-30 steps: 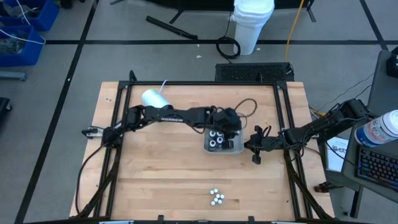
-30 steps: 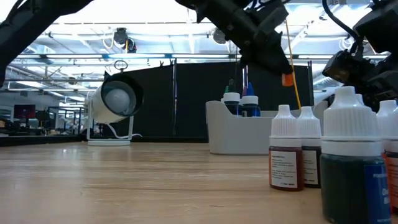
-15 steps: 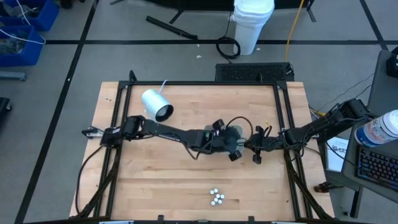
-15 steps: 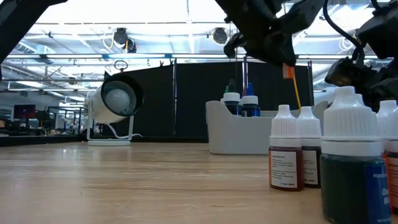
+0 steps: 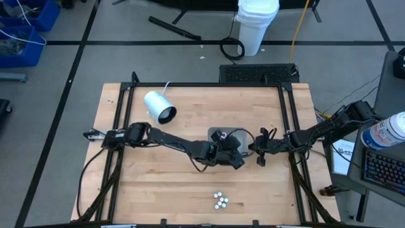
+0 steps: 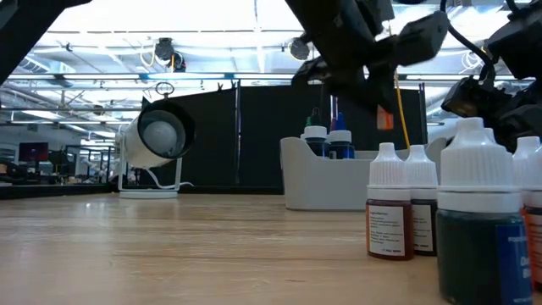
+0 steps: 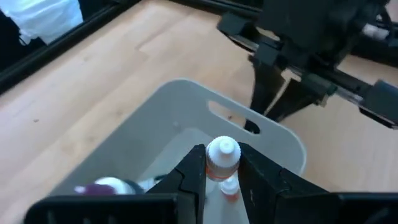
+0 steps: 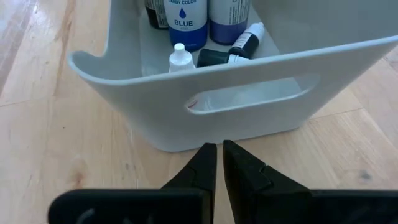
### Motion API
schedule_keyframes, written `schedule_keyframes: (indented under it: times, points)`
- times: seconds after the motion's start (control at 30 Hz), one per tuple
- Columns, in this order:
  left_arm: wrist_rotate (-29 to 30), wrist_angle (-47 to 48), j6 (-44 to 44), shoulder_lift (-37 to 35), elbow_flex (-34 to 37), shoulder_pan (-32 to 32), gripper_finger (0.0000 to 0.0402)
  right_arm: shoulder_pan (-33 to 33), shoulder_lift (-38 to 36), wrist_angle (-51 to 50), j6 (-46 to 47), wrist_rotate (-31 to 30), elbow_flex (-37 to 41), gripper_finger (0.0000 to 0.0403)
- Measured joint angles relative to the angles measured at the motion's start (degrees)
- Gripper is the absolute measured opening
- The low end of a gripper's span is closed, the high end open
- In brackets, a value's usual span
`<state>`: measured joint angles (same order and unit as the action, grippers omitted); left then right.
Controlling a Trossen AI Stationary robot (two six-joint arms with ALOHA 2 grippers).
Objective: Pick & Place food coloring
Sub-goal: Put the small yellow food coloring bottle into the gray bin
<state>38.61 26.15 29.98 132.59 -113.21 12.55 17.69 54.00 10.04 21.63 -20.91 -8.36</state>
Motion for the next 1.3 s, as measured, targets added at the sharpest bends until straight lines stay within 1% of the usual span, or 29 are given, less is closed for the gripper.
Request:
schedule_keyframes:
  times: [0.23,0.43,0.5,0.57,0.67,0.9,1.1,1.2,1.3]
  points:
    - [0.6,0.2,2.8,1.2,0.0,0.9,0.0077,0.0,0.0,-0.1,-0.3,0.2,0.0,0.0022]
    - [7.7,0.8,4.8,1.2,0.0,2.5,0.0077,0.0,0.0,0.0,-1.3,0.2,0.0,0.0022]
    - [8.2,1.0,4.5,1.2,0.0,2.8,0.0077,0.0,0.0,0.0,-1.3,0.2,0.0,0.0022]
    - [7.2,1.1,2.3,1.2,0.0,2.8,0.0077,0.0,0.0,0.0,-1.3,0.2,0.0,0.0022]
    - [3.9,0.7,-4.3,1.2,-0.8,1.8,0.0076,0.0,0.0,0.0,-1.3,0.2,0.0,0.0022]
    - [-11.6,1.1,-20.6,1.2,-5.4,-2.2,0.0076,0.0,0.0,0.0,-1.3,0.2,0.0,0.0022]
    - [-20.9,1.8,-33.6,1.1,-5.6,-6.9,0.0076,0.0,0.0,0.0,-1.3,0.2,0.0,0.0022]
    - [-26.4,2.1,-40.0,1.1,-5.6,-8.5,0.0076,0.0,0.0,0.0,-1.3,0.2,0.0,0.0022]
    - [-29.7,3.0,-45.8,1.1,-5.6,-9.5,0.0076,0.0,0.0,0.0,-1.3,0.2,0.0,0.0022]
